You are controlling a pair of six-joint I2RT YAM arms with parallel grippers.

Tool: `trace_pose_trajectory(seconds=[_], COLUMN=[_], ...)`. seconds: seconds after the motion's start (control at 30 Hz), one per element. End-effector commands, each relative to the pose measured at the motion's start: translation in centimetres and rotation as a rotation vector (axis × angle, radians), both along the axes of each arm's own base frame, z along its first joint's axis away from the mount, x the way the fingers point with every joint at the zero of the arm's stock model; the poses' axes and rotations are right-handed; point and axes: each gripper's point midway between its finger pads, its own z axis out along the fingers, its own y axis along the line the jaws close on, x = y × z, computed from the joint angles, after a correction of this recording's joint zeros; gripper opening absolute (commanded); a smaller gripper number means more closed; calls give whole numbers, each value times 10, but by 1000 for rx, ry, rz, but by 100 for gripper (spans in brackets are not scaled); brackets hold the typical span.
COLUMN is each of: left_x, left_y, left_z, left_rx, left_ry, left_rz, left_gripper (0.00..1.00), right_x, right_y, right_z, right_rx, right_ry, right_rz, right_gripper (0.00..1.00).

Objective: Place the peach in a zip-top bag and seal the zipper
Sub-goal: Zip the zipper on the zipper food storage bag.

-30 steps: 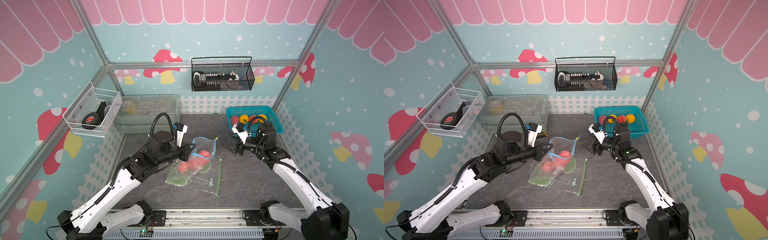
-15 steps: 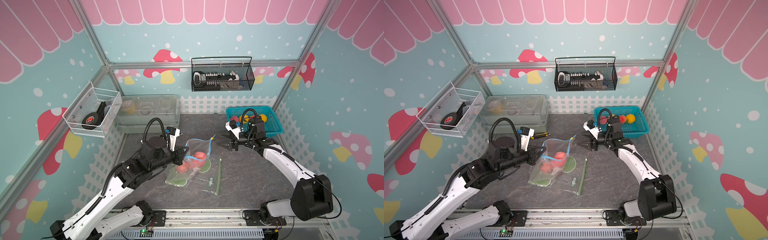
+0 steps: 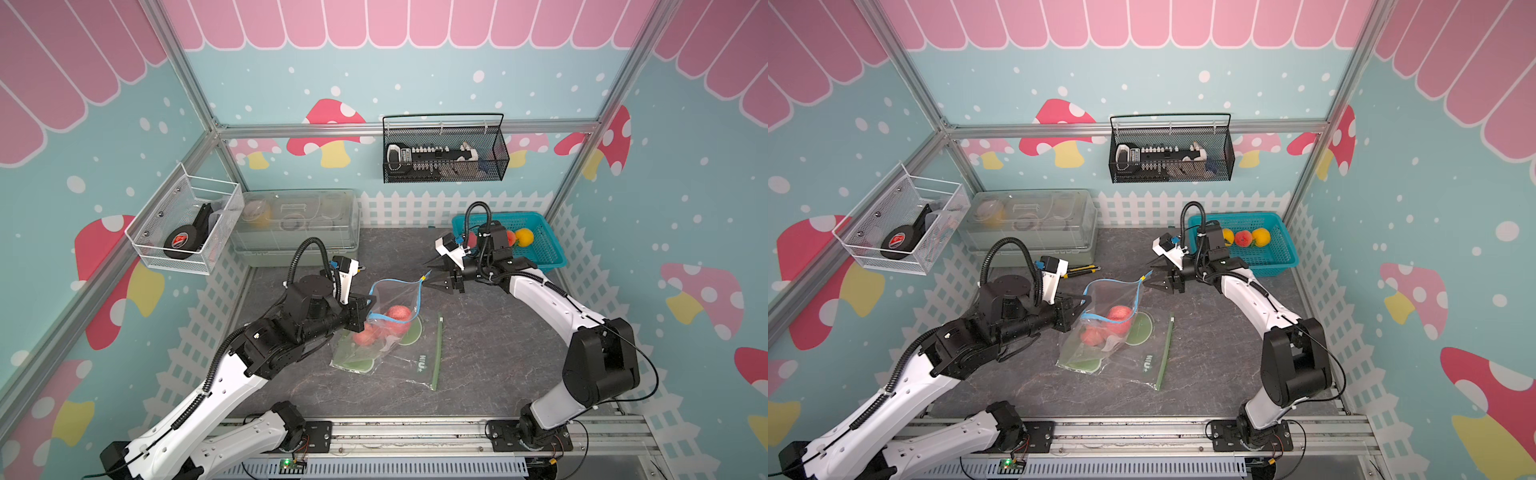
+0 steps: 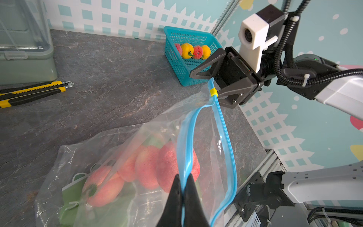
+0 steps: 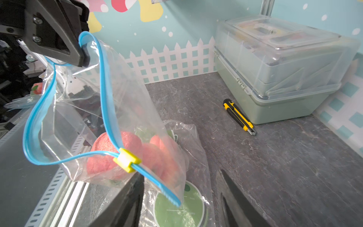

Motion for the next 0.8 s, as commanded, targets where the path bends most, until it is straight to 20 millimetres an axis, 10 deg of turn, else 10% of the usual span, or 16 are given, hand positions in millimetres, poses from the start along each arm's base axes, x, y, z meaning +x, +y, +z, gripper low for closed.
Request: trace_pose_trajectory(seconds=[0.0, 0.3, 0.77], left_x=[2, 3, 4], left_y=[8, 10, 11], left_z=[-3, -6, -6], left_rx=[14, 22, 23], left_ry=[0, 3, 5], left_rz=[31, 38, 44], left_gripper=[0, 0, 0], right_x=[-16, -26, -35], right_y=[5, 4, 4], right_z=[5, 6, 17], right_rx=[22, 23, 44], right_ry=[-27, -24, -40], right_rz=[93, 108, 122], right_gripper=[53, 25, 15])
